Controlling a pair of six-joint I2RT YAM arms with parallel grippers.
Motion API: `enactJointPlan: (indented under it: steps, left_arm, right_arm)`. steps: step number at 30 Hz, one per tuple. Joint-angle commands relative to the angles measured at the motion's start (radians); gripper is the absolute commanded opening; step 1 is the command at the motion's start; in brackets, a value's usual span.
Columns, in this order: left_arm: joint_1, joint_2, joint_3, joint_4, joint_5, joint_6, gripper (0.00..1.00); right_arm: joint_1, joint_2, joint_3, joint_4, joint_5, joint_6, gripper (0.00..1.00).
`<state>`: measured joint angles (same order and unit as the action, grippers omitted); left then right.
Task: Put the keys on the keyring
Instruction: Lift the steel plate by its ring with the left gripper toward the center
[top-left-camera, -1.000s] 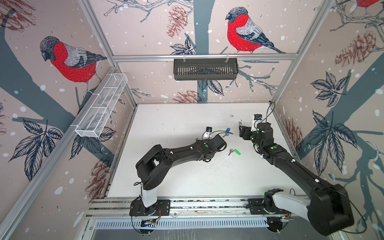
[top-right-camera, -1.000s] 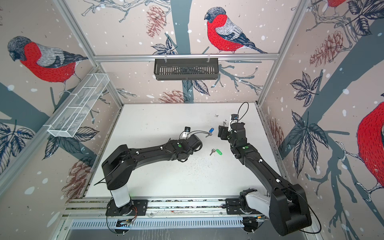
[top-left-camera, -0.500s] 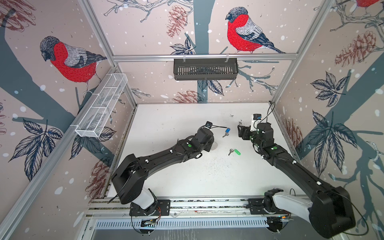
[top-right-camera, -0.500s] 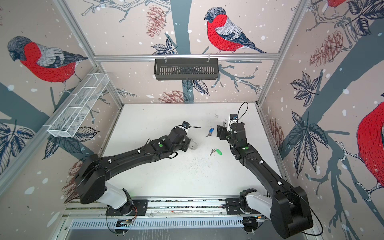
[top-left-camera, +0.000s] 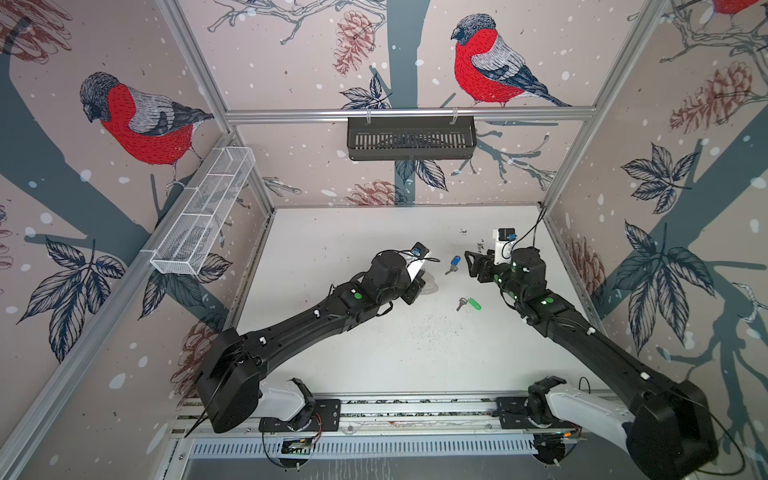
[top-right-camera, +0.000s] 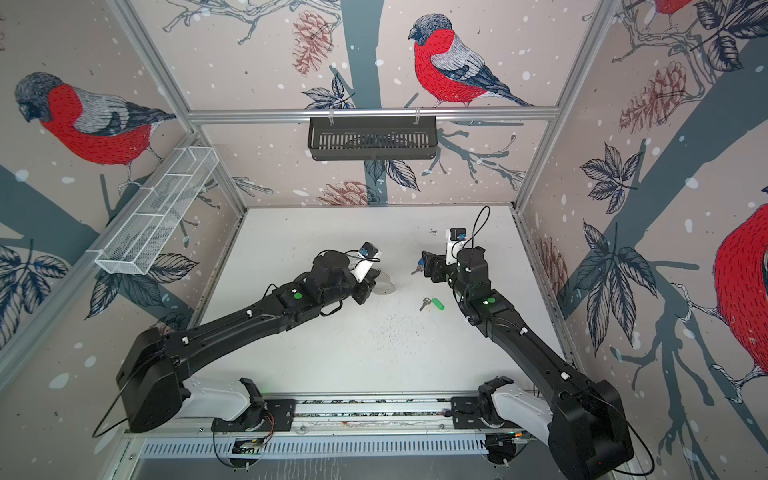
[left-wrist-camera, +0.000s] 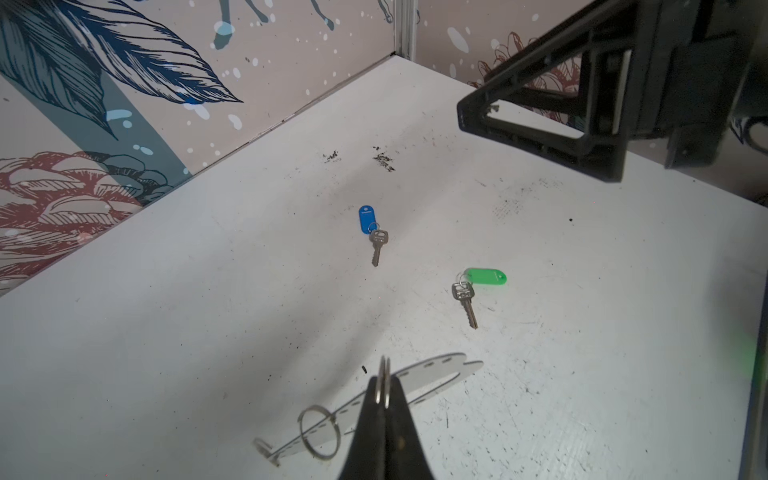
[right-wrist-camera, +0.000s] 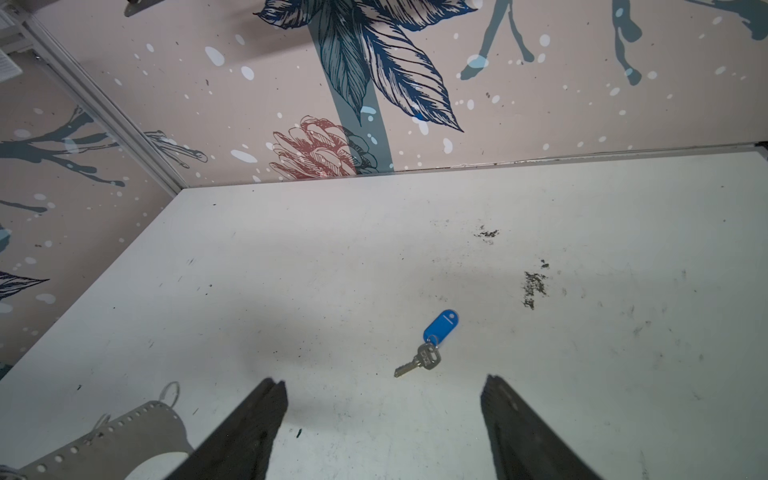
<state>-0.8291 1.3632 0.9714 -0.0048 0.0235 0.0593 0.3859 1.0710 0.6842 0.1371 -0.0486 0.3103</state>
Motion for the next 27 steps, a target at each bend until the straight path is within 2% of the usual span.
enactJointPlan:
  steps: [1, 5, 8, 18, 27]
  left_arm:
    - [0.015, -0.02, -0.019, 0.077, 0.088, 0.087, 0.0]
    - [0.038, -0.043, -0.048, 0.1, 0.191, 0.153, 0.0]
    - [0.044, -0.07, -0.091, 0.148, 0.226, 0.184, 0.0]
    - [0.044, -0.206, -0.294, 0.399, 0.189, 0.254, 0.0]
    - [0.041, -0.303, -0.382, 0.465, 0.112, 0.334, 0.0]
  right_arm:
    - [0.012, -0.017, -0.008, 0.053, -0.029, 0.01, 0.78]
    - [0.025, -0.029, -0.015, 0.056, -0.045, 0.026, 0.79]
    - [0.033, -0.036, -0.02, 0.047, -0.036, 0.025, 0.78]
    - [0.041, -0.044, -0.027, 0.035, -0.009, 0.026, 0.79]
    - [0.042, -0.031, -0.021, 0.031, -0.018, 0.02, 0.78]
